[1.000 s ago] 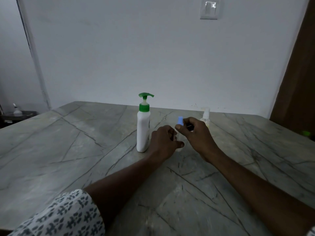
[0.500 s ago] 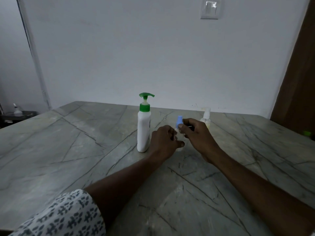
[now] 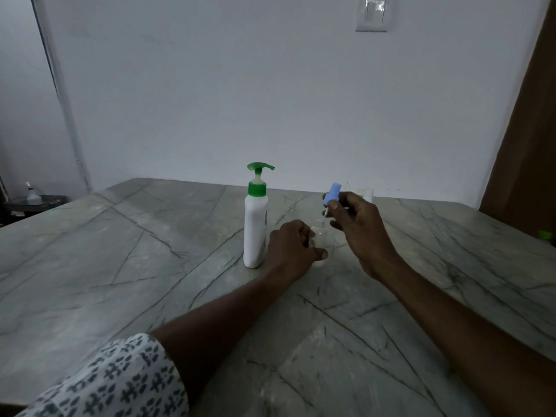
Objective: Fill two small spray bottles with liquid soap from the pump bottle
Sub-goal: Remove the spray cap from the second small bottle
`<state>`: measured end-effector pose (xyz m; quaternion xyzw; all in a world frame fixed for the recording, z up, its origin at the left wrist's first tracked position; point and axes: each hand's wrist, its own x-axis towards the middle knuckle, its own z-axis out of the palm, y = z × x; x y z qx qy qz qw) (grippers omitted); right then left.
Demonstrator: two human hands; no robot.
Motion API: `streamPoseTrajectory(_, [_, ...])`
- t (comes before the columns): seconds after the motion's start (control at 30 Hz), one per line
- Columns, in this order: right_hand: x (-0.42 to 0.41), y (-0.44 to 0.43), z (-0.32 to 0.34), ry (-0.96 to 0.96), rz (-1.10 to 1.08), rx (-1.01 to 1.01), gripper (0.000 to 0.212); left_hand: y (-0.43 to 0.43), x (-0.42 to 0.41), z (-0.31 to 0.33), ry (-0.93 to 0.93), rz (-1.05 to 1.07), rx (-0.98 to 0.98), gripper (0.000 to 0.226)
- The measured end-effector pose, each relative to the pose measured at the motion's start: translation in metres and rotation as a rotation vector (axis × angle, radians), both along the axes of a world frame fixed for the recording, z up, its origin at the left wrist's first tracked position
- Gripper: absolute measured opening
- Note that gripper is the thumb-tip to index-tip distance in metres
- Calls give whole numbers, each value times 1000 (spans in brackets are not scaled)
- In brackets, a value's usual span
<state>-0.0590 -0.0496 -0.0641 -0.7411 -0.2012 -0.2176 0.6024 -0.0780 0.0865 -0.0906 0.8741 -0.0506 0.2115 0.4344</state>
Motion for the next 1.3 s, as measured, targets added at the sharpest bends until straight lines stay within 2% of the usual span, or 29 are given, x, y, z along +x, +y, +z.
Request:
streamPoseTrajectory(0.13, [-4,-12,19,-96,94,209,13,2,0,0,-1,-12,-14,39])
streamPoseTrajectory(0.27, [-3,-32,35,-206,11,347,14,2,-1,-1,-11,-16,-31,41])
streamPoseTrajectory(0.33, [1,-43,34,-206,-124,214,12,2,-1,-1,-14,-7,-33,41])
streamPoseTrajectory(0.43, [9,-49,17,-104,-350,-297,17,1,0,-3,-8,-5,-43,41])
streamPoseTrajectory(0.6, [24,-38,-9,74,-351,-707,34,1,0,-3,-15,-6,-34,41])
streamPoseTrajectory(0.7, [33,-35,-19,116,-343,-932,33,1,1,-4,-19,-8,-18,41])
streamPoseTrajectory(0.93, [31,-36,-20,123,-371,-1082,30,2,4,-6,-9,-27,-7,45])
streamPoseTrajectory(1.3, [24,-38,-17,188,-329,-979,58,2,2,-4,7,-52,15,68])
